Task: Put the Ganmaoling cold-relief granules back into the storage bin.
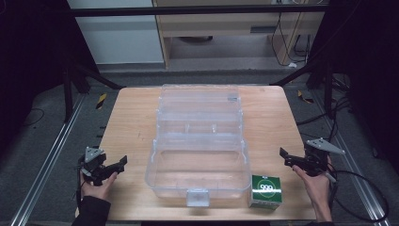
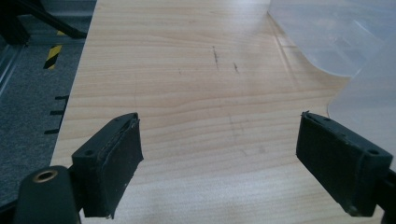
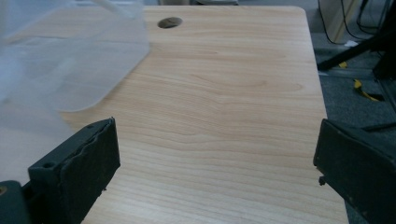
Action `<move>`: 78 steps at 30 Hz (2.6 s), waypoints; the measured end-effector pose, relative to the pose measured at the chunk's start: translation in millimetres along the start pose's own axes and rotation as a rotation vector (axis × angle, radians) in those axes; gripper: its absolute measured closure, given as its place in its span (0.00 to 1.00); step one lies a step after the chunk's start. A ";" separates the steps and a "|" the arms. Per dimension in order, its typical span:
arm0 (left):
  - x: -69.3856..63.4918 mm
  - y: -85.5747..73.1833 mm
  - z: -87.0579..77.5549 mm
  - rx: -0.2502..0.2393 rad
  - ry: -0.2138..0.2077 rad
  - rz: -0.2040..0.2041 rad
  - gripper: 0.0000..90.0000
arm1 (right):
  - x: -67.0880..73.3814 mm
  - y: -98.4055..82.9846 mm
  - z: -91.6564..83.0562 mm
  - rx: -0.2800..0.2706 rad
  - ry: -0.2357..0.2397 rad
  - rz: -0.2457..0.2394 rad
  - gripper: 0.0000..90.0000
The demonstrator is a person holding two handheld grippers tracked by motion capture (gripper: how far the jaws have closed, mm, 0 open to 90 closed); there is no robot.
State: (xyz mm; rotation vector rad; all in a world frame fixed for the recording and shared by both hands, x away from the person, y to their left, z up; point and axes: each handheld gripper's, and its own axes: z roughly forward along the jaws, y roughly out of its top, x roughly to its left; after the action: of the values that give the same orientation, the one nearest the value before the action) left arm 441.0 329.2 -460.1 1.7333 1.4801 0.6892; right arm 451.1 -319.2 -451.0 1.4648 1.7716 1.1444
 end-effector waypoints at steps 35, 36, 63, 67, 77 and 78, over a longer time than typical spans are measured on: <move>1.0 -12.4 6.7 0.057 0.030 0.018 0.17 | 64.9 63.3 -53.3 0.126 0.216 -0.373 0.05; 0.9 -12.4 6.7 0.056 0.030 0.019 0.17 | 66.7 63.3 -53.3 0.136 0.223 -0.384 0.05; 0.7 -12.3 7.1 0.059 0.039 0.034 0.18 | 99.3 37.8 -50.5 0.438 0.379 -0.654 0.02; 0.9 -12.4 7.3 0.060 0.041 0.036 0.18 | 102.8 33.1 -48.8 0.477 0.398 -0.688 0.02; 0.2 -12.3 7.7 0.063 0.043 0.041 0.18 | 110.7 24.9 -44.7 0.546 0.418 -0.762 0.01; 0.2 -12.2 7.5 0.060 0.044 0.041 0.18 | 111.5 24.0 -44.5 0.557 0.419 -0.769 0.01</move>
State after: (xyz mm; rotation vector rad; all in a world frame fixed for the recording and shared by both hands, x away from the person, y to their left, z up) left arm 439.8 328.6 -474.4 1.8089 1.5129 0.7143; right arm 398.3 -222.0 -398.5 0.6456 2.7577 0.5842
